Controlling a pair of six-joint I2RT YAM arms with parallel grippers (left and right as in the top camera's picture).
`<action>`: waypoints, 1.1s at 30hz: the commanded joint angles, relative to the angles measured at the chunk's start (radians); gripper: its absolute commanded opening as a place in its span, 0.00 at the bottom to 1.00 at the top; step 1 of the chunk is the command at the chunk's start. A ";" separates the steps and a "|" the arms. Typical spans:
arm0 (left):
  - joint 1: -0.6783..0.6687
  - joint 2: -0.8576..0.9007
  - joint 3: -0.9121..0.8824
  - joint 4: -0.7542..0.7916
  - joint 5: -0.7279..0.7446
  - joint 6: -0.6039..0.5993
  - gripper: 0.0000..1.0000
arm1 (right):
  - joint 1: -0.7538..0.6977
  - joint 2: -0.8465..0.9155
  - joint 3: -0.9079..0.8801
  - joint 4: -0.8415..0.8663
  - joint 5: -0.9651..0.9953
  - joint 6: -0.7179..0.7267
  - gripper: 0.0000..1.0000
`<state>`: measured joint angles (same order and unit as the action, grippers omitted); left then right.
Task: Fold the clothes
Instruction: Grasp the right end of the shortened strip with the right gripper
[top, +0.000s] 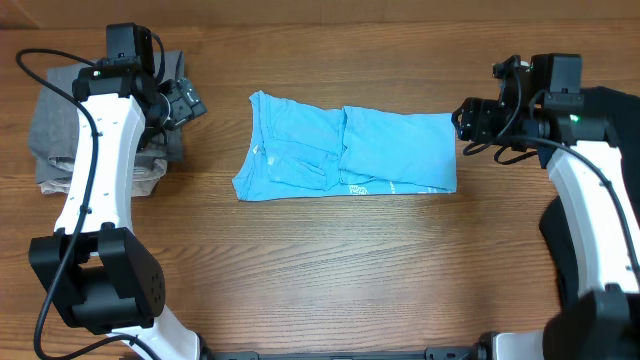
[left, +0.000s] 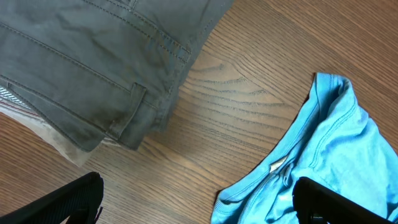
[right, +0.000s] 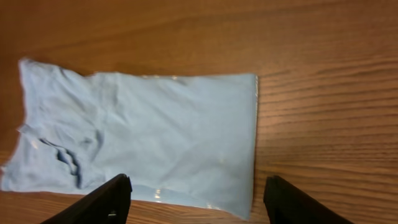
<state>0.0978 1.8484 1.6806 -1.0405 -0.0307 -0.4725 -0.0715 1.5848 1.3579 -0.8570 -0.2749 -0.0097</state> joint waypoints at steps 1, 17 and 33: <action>-0.006 -0.025 0.023 0.001 -0.002 -0.011 1.00 | -0.010 0.066 -0.017 0.003 -0.024 -0.104 0.74; -0.006 -0.025 0.023 0.002 -0.002 -0.011 1.00 | -0.008 0.231 -0.058 0.042 0.005 -0.103 0.63; -0.006 -0.025 0.023 0.001 -0.002 -0.011 1.00 | -0.010 0.393 -0.094 0.203 0.035 -0.039 0.49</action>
<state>0.0978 1.8484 1.6806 -1.0405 -0.0303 -0.4725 -0.0776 1.9606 1.2671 -0.6662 -0.2462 -0.0692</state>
